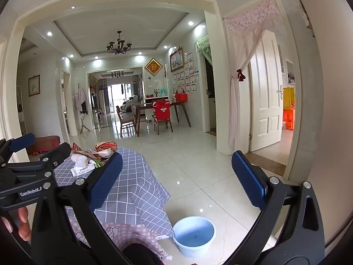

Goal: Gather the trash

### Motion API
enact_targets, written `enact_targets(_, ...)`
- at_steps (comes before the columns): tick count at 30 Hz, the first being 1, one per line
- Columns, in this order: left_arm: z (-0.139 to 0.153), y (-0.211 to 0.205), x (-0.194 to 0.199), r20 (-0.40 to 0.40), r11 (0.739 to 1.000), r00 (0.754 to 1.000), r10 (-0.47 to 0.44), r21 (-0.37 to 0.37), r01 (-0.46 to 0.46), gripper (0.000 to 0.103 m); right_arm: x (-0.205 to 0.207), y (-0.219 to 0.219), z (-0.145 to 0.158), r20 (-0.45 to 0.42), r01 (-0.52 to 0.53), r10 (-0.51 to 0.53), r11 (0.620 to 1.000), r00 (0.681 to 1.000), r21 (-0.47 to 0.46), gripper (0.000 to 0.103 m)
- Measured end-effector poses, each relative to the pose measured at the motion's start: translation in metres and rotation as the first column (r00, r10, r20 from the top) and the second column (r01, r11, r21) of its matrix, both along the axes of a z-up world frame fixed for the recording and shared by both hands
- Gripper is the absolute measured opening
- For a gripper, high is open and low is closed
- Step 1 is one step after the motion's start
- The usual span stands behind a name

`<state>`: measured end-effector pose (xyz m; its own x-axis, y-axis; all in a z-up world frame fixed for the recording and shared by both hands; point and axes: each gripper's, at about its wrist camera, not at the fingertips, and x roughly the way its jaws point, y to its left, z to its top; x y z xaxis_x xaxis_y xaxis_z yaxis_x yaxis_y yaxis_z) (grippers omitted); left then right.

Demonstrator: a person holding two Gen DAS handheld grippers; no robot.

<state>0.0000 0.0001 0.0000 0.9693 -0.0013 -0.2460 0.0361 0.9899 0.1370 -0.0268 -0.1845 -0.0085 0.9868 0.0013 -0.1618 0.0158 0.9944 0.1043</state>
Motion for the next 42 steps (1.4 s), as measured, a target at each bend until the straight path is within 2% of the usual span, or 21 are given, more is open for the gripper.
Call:
enact_targets(34, 0.0, 0.0, 0.0, -0.007, 1.0, 1.0, 0.0, -0.005, 0.0, 0.099, 0.006, 0.01, -0.004, -0.004, -0.006, 0.006, 1.0, 1.0, 0.0, 0.097)
enact_targets(37, -0.001, 0.0, 0.0, -0.007, 1.0, 1.0, 0.0, -0.004, 0.0, 0.099, 0.013, 0.021, -0.016, -0.005, -0.009, 0.009, 1.0, 1.0, 0.0, 0.097)
enact_targets(42, 0.0, 0.0, 0.0, -0.007, 1.0, 1.0, 0.002, -0.005, -0.002, 0.099, 0.013, 0.026, -0.018, -0.005, -0.01, 0.01, 1.0, 1.0, 0.001, 0.097)
